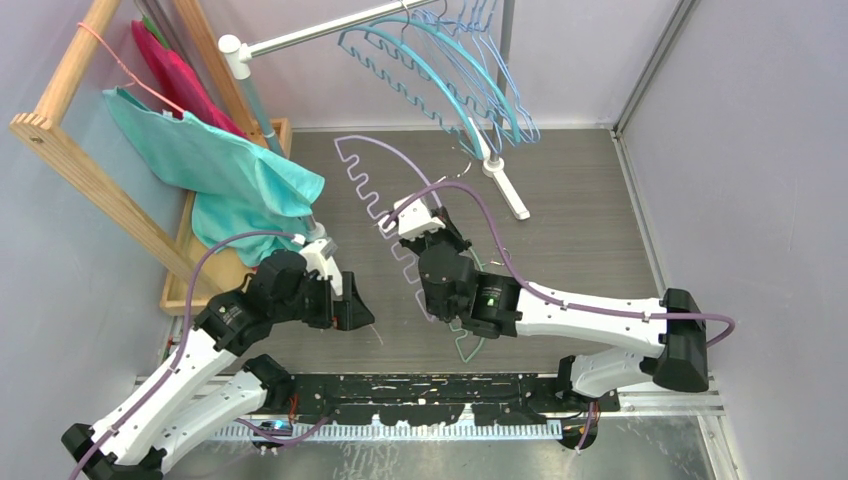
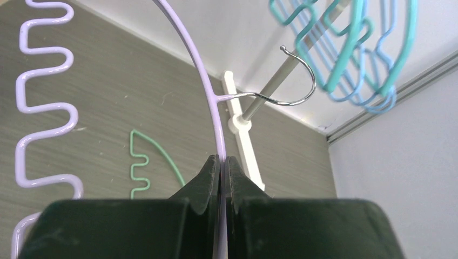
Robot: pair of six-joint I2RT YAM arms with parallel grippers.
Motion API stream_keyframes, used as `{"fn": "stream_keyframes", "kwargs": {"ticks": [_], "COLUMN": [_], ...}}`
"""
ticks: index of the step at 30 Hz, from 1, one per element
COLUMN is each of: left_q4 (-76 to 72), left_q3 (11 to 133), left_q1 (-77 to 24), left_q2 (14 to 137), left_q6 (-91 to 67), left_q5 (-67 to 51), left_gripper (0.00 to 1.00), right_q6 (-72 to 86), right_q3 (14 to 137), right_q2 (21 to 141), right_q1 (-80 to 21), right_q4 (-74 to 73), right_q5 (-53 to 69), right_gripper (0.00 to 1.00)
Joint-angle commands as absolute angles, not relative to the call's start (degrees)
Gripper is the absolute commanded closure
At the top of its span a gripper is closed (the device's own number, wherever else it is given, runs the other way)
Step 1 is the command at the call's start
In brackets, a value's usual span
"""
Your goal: Organize the hangers
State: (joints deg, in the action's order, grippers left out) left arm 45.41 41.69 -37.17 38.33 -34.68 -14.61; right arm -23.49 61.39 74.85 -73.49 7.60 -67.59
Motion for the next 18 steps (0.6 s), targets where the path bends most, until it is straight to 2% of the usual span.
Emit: {"fn": "stream_keyframes", "kwargs": {"ticks": [1,14,18], "left_q4": [46.0,46.9,46.6], "left_q3": [43.3,43.9,43.7], "left_q1": [-37.3,-37.3,-37.4], "left_q2": [37.1,36.6,36.7], "left_q6": [-33.8,-33.0,-33.1], "left_q5": [-14.3,-13.8,-13.9], "left_gripper": [0.02,0.02,0.02], "right_q6": [-36.6,-56.5,-58.3], "right_q3": [67.4,81.6,89.3], "right_q2": [75.4,86.0,90.9], "right_q1": [-73.5,-73.3,-71.4], "right_q4": [20.7,34.6,34.1], "right_q5": [-70.5,-65.3,-63.1], "right_gripper": [0.99,0.99,0.99]}}
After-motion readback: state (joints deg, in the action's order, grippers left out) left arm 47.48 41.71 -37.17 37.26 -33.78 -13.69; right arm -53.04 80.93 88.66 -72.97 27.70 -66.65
